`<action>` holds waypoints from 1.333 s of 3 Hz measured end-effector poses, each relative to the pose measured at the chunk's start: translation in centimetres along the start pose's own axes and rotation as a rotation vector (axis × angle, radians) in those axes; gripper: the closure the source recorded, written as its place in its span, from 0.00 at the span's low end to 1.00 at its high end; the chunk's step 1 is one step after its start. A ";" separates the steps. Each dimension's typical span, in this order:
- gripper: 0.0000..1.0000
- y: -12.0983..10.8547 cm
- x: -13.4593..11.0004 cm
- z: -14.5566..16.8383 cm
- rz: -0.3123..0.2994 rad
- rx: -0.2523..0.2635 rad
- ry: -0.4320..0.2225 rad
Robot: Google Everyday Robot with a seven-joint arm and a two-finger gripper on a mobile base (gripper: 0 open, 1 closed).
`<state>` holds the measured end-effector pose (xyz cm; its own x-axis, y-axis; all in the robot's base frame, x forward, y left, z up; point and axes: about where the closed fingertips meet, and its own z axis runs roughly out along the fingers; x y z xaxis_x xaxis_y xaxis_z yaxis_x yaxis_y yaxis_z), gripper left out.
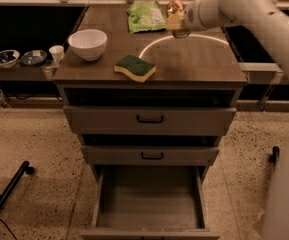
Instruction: Place orange can into bottom drawer
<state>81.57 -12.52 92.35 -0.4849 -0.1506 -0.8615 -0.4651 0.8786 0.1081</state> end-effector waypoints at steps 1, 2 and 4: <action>1.00 1.6 3.5 -5.2 -0.168 -0.021 0.100; 1.00 3.0 7.2 -7.7 -0.310 -0.047 0.173; 1.00 3.7 7.5 -7.1 -0.396 -0.095 0.139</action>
Offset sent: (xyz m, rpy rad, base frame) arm -0.1523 -0.0256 -0.0343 -0.4380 -0.0375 0.3229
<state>70.96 -13.61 89.79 -0.3476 -0.5334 -0.7711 -0.6983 0.6961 -0.1668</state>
